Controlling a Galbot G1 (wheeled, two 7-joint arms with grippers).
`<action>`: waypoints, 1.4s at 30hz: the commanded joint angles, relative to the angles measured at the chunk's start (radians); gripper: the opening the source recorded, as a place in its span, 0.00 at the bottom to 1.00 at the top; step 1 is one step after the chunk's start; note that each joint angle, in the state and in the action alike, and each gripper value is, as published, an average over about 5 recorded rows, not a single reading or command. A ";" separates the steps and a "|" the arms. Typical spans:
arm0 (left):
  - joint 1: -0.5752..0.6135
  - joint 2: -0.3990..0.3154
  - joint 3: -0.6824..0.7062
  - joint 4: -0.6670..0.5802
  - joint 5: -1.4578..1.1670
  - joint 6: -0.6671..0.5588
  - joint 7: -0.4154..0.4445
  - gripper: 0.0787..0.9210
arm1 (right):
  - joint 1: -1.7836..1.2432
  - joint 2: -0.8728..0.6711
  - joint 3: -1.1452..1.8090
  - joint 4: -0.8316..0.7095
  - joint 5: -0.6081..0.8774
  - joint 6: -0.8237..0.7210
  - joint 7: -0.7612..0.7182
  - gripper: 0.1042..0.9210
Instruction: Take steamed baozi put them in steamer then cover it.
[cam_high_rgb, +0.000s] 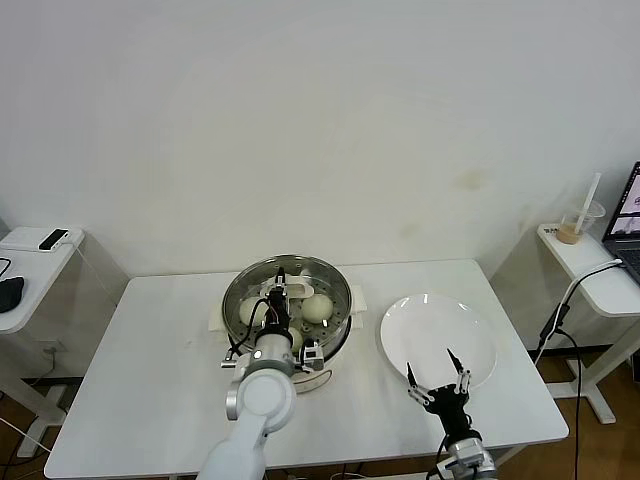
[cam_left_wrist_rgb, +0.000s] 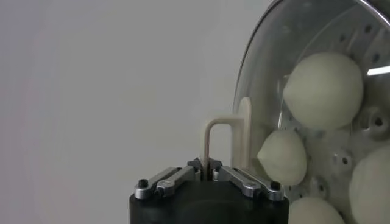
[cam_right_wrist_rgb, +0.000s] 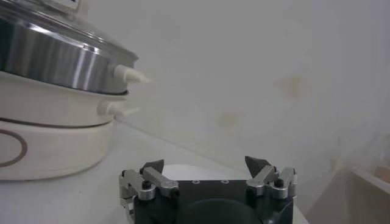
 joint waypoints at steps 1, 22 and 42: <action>0.001 -0.011 0.001 0.010 0.012 -0.004 0.002 0.07 | 0.001 -0.002 -0.001 -0.002 0.000 0.001 -0.001 0.88; 0.122 0.032 -0.005 -0.150 -0.056 -0.049 -0.051 0.54 | -0.006 -0.011 -0.009 -0.004 0.004 -0.004 0.001 0.88; 0.566 0.175 -0.275 -0.463 -0.674 -0.314 -0.341 0.88 | -0.052 -0.071 0.008 0.016 0.097 -0.003 -0.004 0.88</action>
